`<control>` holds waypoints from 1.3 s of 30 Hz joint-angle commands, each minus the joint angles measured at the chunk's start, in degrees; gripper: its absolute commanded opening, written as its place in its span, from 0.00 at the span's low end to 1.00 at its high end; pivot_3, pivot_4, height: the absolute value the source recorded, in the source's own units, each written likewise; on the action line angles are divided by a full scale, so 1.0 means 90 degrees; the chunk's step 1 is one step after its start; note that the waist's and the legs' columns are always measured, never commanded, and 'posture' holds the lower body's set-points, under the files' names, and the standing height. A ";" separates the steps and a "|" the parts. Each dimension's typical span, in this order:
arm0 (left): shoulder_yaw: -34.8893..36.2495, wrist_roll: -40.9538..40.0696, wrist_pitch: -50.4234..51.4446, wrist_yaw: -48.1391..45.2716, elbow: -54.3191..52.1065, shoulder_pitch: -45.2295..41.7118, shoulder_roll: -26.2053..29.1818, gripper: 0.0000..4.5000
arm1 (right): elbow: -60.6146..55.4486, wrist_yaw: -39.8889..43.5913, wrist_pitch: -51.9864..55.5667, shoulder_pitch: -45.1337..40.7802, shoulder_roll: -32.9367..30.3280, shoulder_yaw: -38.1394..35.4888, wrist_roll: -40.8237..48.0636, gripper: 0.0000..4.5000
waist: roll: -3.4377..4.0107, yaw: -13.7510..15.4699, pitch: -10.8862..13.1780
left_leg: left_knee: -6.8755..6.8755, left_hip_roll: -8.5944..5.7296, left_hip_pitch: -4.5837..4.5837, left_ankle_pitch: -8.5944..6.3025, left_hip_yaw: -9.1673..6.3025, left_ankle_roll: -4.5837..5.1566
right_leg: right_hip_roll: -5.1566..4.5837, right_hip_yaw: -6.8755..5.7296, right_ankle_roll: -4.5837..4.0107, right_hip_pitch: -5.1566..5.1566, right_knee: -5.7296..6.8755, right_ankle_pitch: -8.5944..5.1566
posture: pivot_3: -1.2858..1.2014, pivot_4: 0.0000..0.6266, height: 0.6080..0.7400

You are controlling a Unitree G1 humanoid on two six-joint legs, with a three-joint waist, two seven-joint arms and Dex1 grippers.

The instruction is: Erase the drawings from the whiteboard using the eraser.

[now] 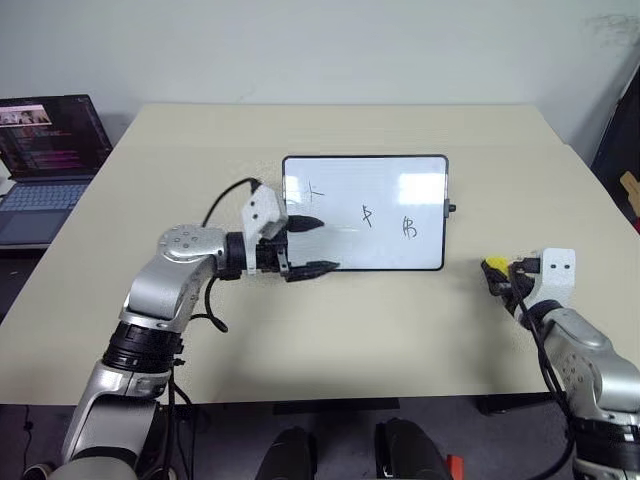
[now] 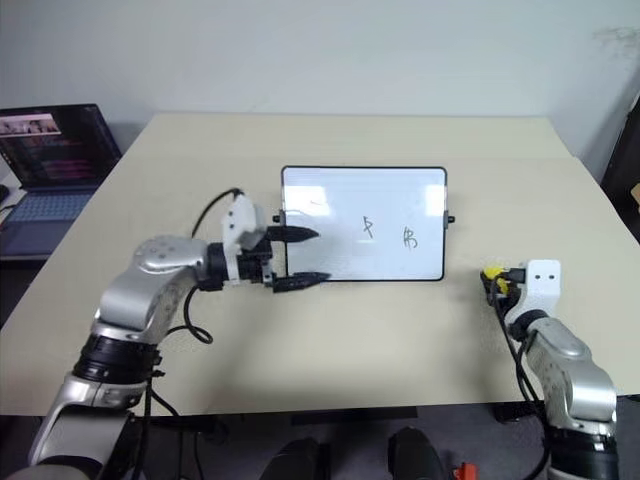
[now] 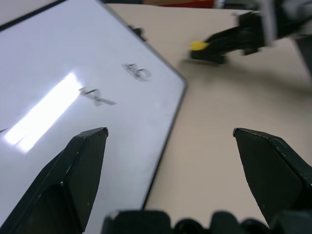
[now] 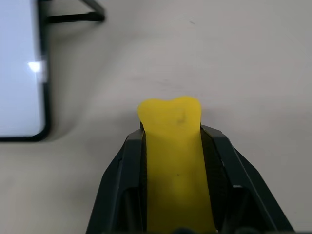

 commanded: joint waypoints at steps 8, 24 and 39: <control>0.0612 0.0483 0.0677 0.1540 0.0120 -0.0406 0.0166 1.00 | -0.1336 0.0565 -0.0388 -0.0656 -0.0136 0.2000 -0.0824 0.26 | -0.0002 -0.0019 0.0001 | 0.0013 -0.0007 0.0010 0.0001 0.0001 -0.0002 | 0.0015 0.0000 0.0001 0.0000 0.0029 0.0000 | 0.52 0.24 1.00; 0.0439 0.1013 0.0691 0.1994 0.0662 -0.0564 0.0102 1.00 | 0.3443 0.0678 -0.2891 -0.5362 0.1544 0.4168 -0.3337 0.26 | -0.0007 -0.0038 0.0000 | 0.0018 -0.0015 -0.0054 0.0031 0.0013 -0.0053 | -0.0004 0.0008 -0.0005 -0.0095 0.0073 0.0001 | 0.52 0.24 1.00; 0.0478 0.0989 0.0747 0.1995 0.0323 -0.0294 0.0055 1.00 | 0.7353 0.0412 -0.4075 -0.6857 0.2410 0.3993 -0.3944 0.26 | -0.0007 -0.0116 -0.0001 | 0.0014 -0.0018 -0.0054 0.0031 0.0014 -0.0055 | -0.0013 0.0010 -0.0006 -0.0100 0.0079 0.0002 | 0.52 0.24 1.00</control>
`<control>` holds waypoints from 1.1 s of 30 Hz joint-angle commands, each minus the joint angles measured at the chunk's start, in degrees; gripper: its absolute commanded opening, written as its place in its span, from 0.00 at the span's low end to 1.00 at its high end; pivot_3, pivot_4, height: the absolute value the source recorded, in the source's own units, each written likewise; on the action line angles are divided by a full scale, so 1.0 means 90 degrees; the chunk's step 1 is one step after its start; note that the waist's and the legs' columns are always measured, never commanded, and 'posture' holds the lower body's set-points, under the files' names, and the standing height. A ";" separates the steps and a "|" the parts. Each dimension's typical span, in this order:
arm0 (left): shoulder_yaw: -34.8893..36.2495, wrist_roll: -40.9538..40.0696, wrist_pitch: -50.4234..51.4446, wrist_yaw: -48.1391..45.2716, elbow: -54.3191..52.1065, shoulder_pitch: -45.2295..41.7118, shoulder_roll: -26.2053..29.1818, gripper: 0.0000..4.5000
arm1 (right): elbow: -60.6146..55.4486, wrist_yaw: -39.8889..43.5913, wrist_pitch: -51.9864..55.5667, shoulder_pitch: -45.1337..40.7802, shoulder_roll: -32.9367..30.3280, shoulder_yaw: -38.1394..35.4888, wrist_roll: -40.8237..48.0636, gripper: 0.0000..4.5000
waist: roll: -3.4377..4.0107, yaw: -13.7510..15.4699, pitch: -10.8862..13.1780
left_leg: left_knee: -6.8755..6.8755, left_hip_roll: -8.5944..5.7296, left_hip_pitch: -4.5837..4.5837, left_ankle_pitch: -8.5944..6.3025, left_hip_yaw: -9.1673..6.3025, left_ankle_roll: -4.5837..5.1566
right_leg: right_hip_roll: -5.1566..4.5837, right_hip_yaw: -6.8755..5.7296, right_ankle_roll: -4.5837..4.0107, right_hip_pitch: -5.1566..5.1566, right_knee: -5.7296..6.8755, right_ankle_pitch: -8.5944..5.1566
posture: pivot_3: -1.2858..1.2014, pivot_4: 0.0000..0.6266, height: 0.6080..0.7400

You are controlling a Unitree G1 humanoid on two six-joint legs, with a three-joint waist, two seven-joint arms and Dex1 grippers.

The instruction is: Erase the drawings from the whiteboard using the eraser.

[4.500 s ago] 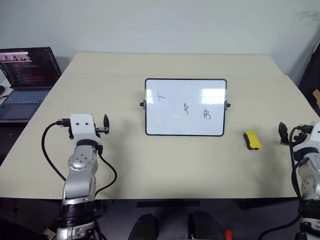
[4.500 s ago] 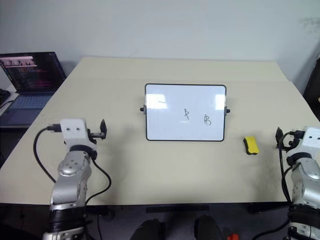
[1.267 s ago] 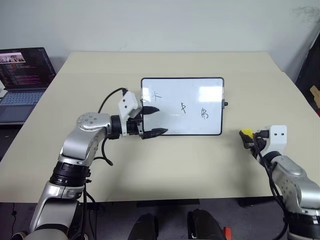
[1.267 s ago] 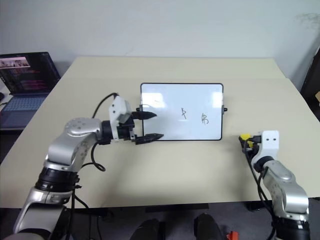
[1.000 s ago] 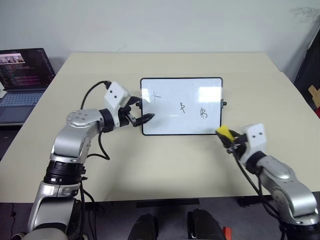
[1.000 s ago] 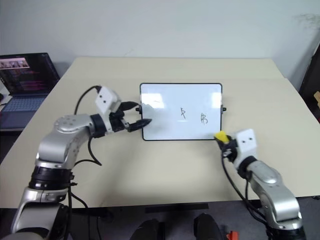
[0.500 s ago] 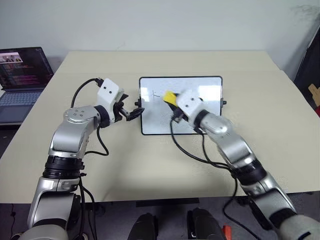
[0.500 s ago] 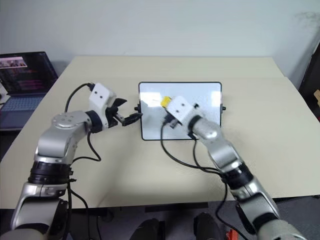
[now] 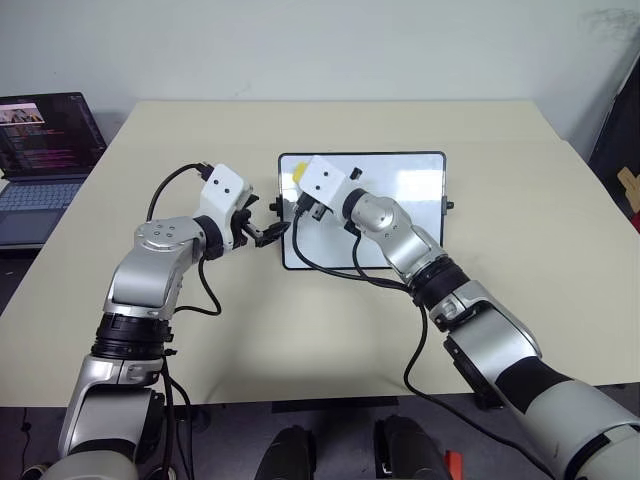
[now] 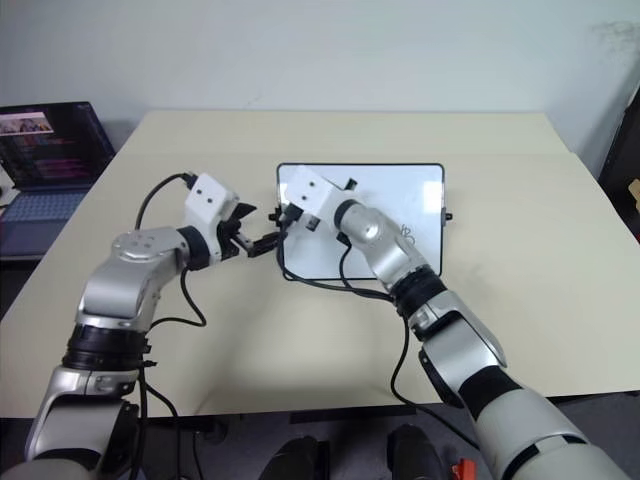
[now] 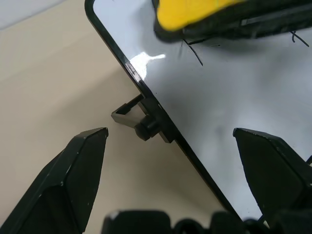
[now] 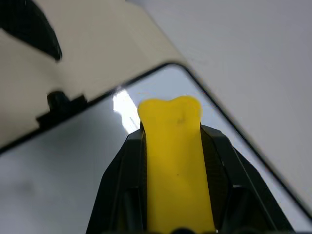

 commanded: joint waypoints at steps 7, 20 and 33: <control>0.0115 -0.0023 -0.0037 0.0028 -0.0357 -0.0022 0.0021 1.00 | 0.0309 0.0581 0.0479 0.0237 -0.0118 -0.0186 -0.0085 0.26 | -0.0001 -0.0019 -0.0007 | 0.0007 0.0000 0.0016 0.0004 -0.0007 -0.0007 | 0.0000 -0.0002 -0.0004 0.0012 0.0016 0.0002 | 0.52 0.24 1.00; 0.0062 0.0006 -0.0142 -0.0001 -0.0295 -0.0007 -0.0050 1.00 | 0.0080 0.0335 0.0405 0.0190 -0.0198 -0.0204 -0.0484 0.26 | -0.0002 -0.0014 -0.0011 | 0.0031 -0.0005 0.0043 0.0007 -0.0014 -0.0002 | 0.0003 -0.0001 -0.0014 0.0015 0.0096 0.0005 | 0.52 0.24 1.00; 0.0034 -0.0018 -0.0111 -0.0022 -0.0379 0.0066 -0.0134 1.00 | 0.0255 0.0222 0.0226 0.0174 -0.0158 -0.0090 -0.0653 0.25 | -0.0002 -0.0011 -0.0010 | 0.0056 -0.0002 0.0035 0.0015 -0.0023 -0.0003 | 0.0007 -0.0005 -0.0026 0.0014 0.0107 0.0013 | 0.52 0.24 1.00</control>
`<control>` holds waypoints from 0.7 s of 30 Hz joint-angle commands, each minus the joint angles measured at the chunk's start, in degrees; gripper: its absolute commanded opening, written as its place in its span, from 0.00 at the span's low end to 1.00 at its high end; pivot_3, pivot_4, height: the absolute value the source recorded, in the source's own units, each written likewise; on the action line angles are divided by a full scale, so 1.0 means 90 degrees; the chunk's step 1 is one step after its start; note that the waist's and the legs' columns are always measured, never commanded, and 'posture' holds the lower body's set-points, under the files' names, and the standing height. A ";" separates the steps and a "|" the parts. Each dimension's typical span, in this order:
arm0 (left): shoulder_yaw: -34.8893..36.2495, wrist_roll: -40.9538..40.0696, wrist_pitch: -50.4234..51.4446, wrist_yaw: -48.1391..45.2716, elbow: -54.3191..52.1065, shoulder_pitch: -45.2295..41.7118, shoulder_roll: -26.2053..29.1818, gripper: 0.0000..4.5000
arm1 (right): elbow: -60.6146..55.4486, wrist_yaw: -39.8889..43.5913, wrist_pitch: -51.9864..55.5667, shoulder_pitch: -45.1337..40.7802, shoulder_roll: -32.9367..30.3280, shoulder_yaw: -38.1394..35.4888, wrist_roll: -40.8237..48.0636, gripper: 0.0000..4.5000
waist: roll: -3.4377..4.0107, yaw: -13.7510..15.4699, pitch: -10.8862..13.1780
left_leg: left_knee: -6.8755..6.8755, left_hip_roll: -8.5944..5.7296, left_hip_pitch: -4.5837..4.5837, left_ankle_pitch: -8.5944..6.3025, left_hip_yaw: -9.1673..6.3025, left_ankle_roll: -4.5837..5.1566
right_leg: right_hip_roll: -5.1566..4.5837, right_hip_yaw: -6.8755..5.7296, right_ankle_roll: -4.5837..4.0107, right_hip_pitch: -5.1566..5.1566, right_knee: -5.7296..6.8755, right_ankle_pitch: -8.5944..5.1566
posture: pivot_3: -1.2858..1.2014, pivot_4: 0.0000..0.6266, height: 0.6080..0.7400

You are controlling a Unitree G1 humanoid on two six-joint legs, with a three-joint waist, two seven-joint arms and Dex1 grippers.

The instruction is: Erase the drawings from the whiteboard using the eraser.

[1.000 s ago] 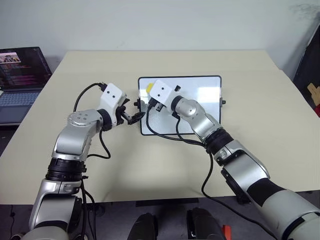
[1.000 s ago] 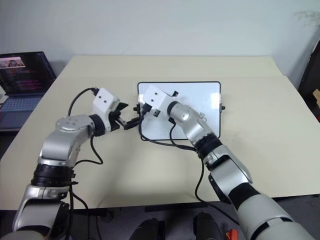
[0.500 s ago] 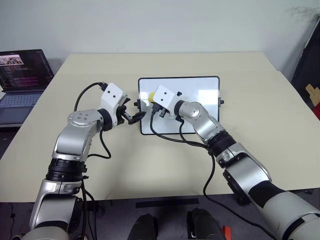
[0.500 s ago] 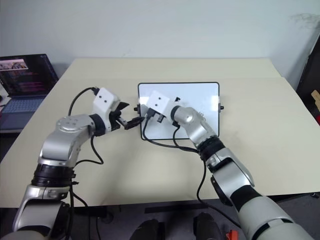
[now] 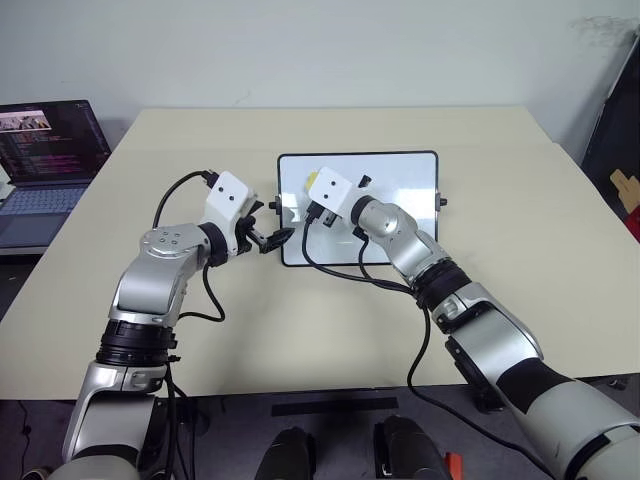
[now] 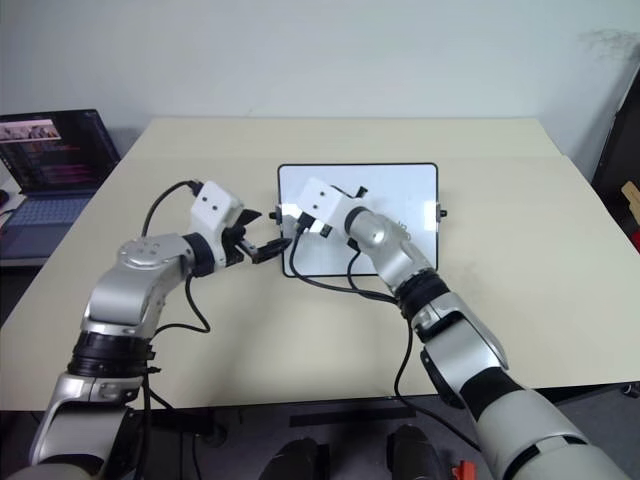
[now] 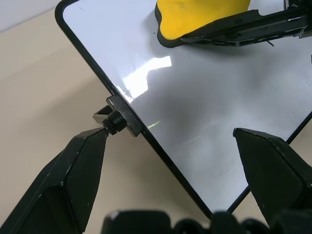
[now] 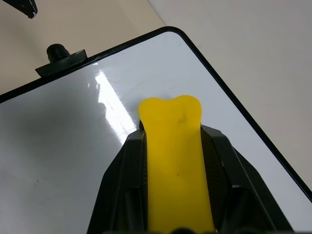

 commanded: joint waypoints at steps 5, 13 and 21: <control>0.0030 -0.0016 -0.0102 -0.0024 -0.0285 -0.0073 -0.0029 1.00 | -0.0106 0.0802 0.0521 0.0354 -0.0131 0.0166 -0.0190 0.25 | 0.0000 -0.0028 0.0000 | 0.0000 0.0001 0.0003 0.0000 0.0000 0.0001 | 0.0001 0.0000 0.0000 0.0003 0.0001 0.0000 | 0.52 0.24 1.00; 0.0018 0.0001 -0.0114 -0.0040 -0.0278 -0.0085 -0.0033 1.00 | -0.0322 0.0815 0.0669 0.0372 -0.0237 -0.0072 -0.0162 0.25 | 0.0000 -0.0031 0.0000 | 0.0004 0.0002 0.0008 0.0000 -0.0002 0.0001 | 0.0001 -0.0001 -0.0001 0.0008 0.0002 0.0001 | 0.52 0.24 1.00; 0.0029 -0.0018 -0.0070 -0.0042 -0.0355 -0.0008 -0.0025 1.00 | -0.0510 0.0017 0.0355 0.0064 -0.0394 -0.0339 -0.0218 0.25 | 0.0000 0.0008 0.0002 | 0.0007 0.0001 0.0001 0.0000 -0.0006 0.0000 | 0.0000 -0.0004 -0.0002 0.0006 0.0001 0.0001 | 0.52 0.24 1.00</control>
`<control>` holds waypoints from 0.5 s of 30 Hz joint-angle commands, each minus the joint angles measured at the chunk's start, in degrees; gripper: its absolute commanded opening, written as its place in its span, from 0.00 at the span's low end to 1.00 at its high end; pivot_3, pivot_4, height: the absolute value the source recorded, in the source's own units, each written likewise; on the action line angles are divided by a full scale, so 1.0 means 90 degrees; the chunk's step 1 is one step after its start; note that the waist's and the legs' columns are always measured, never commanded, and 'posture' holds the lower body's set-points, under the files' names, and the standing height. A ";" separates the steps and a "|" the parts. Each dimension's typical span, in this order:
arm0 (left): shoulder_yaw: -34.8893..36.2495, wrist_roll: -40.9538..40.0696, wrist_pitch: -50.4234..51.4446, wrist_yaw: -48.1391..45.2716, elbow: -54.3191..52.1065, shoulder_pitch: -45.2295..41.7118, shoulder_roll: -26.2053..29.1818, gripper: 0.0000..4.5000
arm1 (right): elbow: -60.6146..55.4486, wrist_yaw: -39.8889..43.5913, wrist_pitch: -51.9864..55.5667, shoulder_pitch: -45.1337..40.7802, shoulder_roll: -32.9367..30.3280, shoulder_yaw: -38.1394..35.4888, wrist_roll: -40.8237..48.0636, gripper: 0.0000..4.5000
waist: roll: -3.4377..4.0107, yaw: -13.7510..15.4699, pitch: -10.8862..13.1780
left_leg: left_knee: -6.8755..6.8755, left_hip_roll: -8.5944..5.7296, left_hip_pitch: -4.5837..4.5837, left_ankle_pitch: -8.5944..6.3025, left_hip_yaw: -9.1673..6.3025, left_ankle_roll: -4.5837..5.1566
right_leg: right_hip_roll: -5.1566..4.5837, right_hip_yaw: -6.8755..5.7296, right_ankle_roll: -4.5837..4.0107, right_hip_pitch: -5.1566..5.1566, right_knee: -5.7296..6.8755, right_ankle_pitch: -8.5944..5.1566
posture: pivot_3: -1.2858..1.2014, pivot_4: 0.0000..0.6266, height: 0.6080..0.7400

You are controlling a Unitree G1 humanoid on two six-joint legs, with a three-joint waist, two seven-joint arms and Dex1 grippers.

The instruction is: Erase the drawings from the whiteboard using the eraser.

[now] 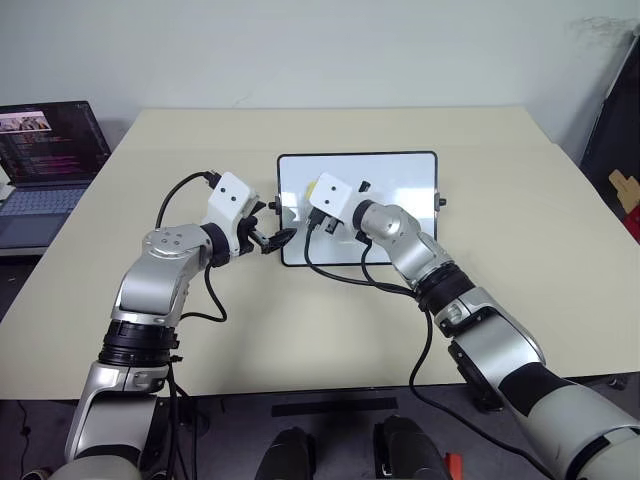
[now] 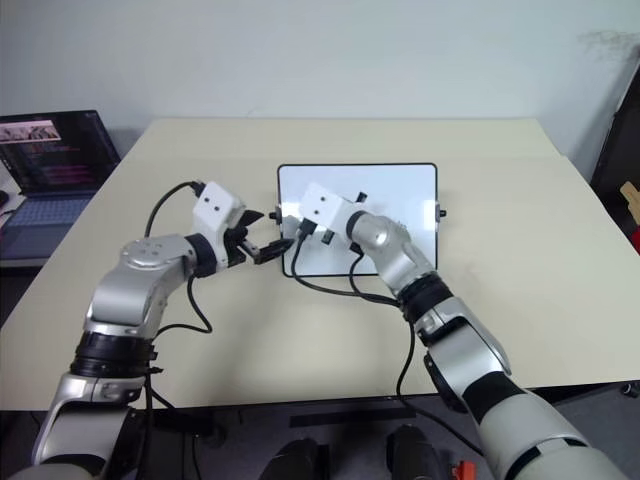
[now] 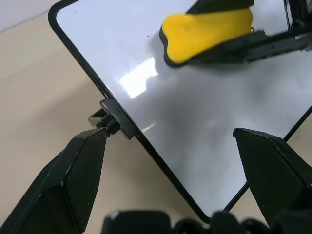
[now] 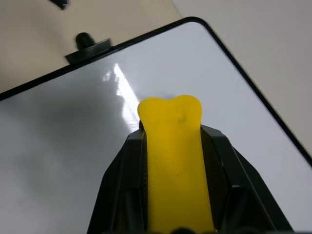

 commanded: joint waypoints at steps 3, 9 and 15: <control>0.0040 -0.0026 -0.0059 -0.0019 -0.0359 0.0006 0.0027 1.00 | -0.0091 -0.0309 -0.0013 -0.0128 -0.0281 -0.0215 -0.0090 0.25 | 0.0000 0.0009 0.0000 | 0.0000 0.0000 -0.0006 0.0000 -0.0001 0.0000 | 0.0000 -0.0001 0.0000 -0.0004 -0.0003 0.0000 | 0.52 0.24 1.00; 0.0044 -0.0033 -0.0049 -0.0009 -0.0377 0.0030 0.0014 1.00 | -0.0462 -0.0260 0.0028 -0.0056 -0.0324 -0.0273 -0.0008 0.25 | 0.0000 0.0008 0.0003 | -0.0001 0.0003 -0.0014 -0.0001 -0.0001 0.0000 | 0.0000 -0.0001 0.0000 -0.0008 -0.0007 0.0000 | 0.52 0.24 1.00; 0.0160 -0.0128 0.0029 0.0019 -0.0450 0.0087 -0.0001 1.00 | -0.2399 0.0606 0.1150 0.0434 -0.0106 -0.1094 0.1284 0.25 | 0.0001 0.0003 0.0006 | -0.0002 0.0009 -0.0030 -0.0001 -0.0003 0.0001 | 0.0000 -0.0003 0.0001 -0.0017 -0.0021 -0.0001 | 0.52 0.24 1.00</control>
